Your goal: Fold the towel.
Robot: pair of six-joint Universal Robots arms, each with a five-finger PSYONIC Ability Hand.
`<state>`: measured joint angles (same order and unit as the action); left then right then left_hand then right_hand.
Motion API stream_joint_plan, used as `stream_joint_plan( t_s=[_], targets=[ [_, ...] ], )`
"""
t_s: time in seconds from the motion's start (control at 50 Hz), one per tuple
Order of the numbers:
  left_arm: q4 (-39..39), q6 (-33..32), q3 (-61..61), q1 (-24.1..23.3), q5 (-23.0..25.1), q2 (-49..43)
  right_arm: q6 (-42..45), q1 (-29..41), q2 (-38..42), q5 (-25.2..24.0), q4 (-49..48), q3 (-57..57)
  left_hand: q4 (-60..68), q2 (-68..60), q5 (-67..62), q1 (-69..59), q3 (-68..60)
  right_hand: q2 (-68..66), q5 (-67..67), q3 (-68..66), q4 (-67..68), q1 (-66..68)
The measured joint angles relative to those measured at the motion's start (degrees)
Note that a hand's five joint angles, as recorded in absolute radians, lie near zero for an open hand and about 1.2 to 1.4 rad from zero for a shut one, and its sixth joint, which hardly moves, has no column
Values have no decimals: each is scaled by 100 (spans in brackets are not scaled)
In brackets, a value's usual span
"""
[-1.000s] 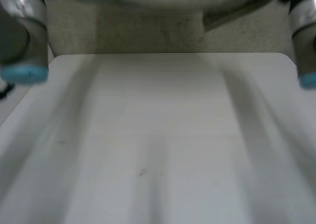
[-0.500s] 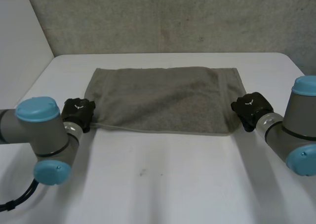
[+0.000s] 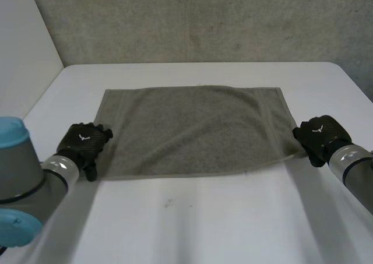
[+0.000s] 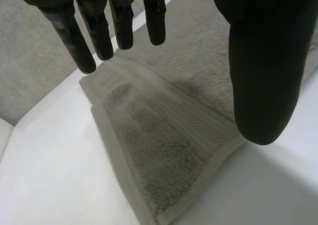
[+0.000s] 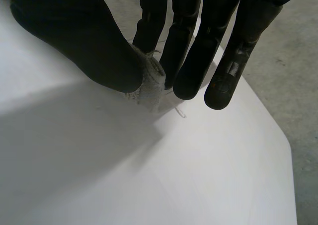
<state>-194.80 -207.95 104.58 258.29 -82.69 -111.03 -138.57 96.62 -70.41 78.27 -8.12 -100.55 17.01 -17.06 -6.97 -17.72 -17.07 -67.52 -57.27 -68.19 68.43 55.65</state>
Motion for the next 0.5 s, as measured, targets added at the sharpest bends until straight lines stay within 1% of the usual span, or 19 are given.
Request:
stream_joint_plan(
  t_s=[0.04, 0.06, 0.08, 0.12, 0.14, 0.18, 0.24, 0.26, 0.32, 0.5],
  targets=[
    [14, 2, 20, 239, 282, 6, -63, -46, 9, -13, -103, -8, -47, 49, 46, 67, 50, 0, 0, 0, 0, -6],
    [14, 2, 20, 239, 282, 6, -63, -46, 9, -13, -103, -8, -47, 49, 46, 67, 50, 0, 0, 0, 0, -6],
    [26, 5, 44, 397, 462, 13, -123, -90, 14, -23, -173, -21, -78, 83, 84, 88, 69, 0, 0, 0, 0, 0],
    [42, 8, 87, 525, 621, 29, -173, -131, 18, -31, -220, -39, -62, 58, 60, 86, 53, 0, 0, 0, 0, 0],
    [42, 8, 87, 525, 621, 29, -173, -131, 18, -31, -220, -39, -62, 58, 60, 86, 53, 0, 0, 0, 0, 0],
    [67, 10, 223, 720, 919, 104, -236, -200, 19, -61, -263, -83, 211, -215, -223, -162, -202, 0, 0, 0, 0, -5],
    [73, 7, 382, 856, 1200, 183, -263, -246, 19, -113, -274, -119, 385, -390, -396, -316, -380, 0, 0, 0, 0, 0],
    [73, 7, 382, 856, 1200, 183, -263, -246, 19, -113, -274, -119, 385, -390, -396, -316, -380, 0, 0, 0, 0, 0],
    [60, -2, 539, 963, 1488, 228, -270, -286, 19, -168, -274, -142, 765, -753, -767, -697, -755, 0, 0, 0, -1, 0],
    [9, -10, 635, 1042, 1630, 121, -268, -321, 19, -200, -270, -164, 1485, -1490, -1480, -1410, -1472, 0, 0, 0, 0, -6]
  ],
)
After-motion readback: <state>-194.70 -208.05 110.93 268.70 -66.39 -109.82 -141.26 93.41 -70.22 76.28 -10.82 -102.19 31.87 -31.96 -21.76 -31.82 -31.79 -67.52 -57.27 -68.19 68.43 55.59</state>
